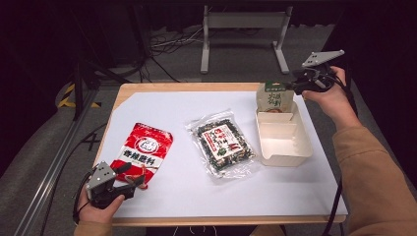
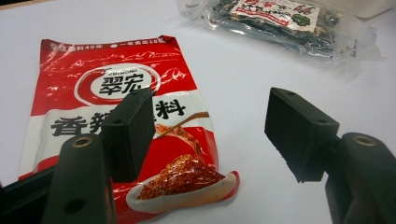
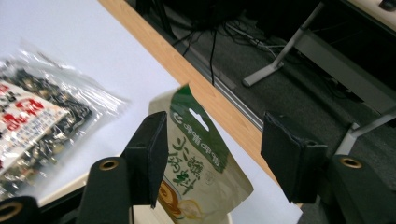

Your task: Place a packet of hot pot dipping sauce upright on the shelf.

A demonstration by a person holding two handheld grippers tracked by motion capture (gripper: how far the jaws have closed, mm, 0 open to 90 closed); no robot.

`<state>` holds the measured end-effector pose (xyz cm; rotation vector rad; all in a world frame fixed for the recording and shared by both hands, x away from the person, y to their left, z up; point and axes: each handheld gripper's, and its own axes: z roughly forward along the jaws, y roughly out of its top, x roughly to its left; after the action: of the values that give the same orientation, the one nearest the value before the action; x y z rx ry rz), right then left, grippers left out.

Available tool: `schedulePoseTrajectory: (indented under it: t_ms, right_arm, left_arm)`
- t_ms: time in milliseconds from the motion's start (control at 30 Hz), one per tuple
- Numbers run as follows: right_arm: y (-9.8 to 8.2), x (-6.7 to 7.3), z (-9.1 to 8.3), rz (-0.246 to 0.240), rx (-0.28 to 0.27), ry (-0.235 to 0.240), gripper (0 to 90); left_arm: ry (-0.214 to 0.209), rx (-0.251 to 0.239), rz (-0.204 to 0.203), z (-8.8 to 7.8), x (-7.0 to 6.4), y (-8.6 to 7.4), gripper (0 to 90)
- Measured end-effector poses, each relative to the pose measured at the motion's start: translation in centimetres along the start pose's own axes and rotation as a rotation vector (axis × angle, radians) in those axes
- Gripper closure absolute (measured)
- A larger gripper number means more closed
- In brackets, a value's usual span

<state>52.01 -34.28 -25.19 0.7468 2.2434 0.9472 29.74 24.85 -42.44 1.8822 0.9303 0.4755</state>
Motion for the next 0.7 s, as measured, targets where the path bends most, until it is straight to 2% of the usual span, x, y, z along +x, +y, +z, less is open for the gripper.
schedulePoseTrajectory:
  t_ms: [200, 400, 467, 500, 567, 633, 667, 700]
  right_arm:
    - [-0.2, 1.3, -1.8, 0.104, -0.074, 0.027, 39.3]
    - [-0.4, 3.4, -3.7, 0.140, -0.117, 0.057, 39.8]
    - [-0.7, 4.3, -4.2, 0.157, -0.126, 0.061, 39.9]
    - [-0.7, 4.3, -4.2, 0.157, -0.126, 0.061, 39.9]
    - [-1.4, 5.5, -4.6, 0.181, -0.141, 0.075, 40.6]
    - [-1.9, 6.5, -4.8, 0.190, -0.157, 0.083, 40.5]
    - [-1.9, 6.5, -4.8, 0.190, -0.157, 0.083, 40.5]
    - [-2.3, 7.3, -5.0, 0.195, -0.169, 0.097, 40.4]
  left_arm:
    - [-0.016, -0.005, 0.007, 0.5, 0.0, 0.5, 33.1]
    - [-0.030, -0.005, 0.015, 1.1, 0.0, 0.9, 32.3]
    - [-0.040, 0.002, 0.039, 1.4, -0.1, 1.2, 31.3]
    - [-0.040, 0.002, 0.039, 1.4, -0.1, 1.2, 31.2]
    - [-0.047, 0.005, 0.048, 1.6, -0.3, 1.4, 31.1]
    - [-0.051, 0.008, 0.057, 1.8, -0.4, 1.5, 30.9]
    - [-0.051, 0.008, 0.057, 1.8, -0.4, 1.5, 30.9]
    - [-0.051, 0.009, 0.059, 1.8, -0.4, 1.6, 30.9]
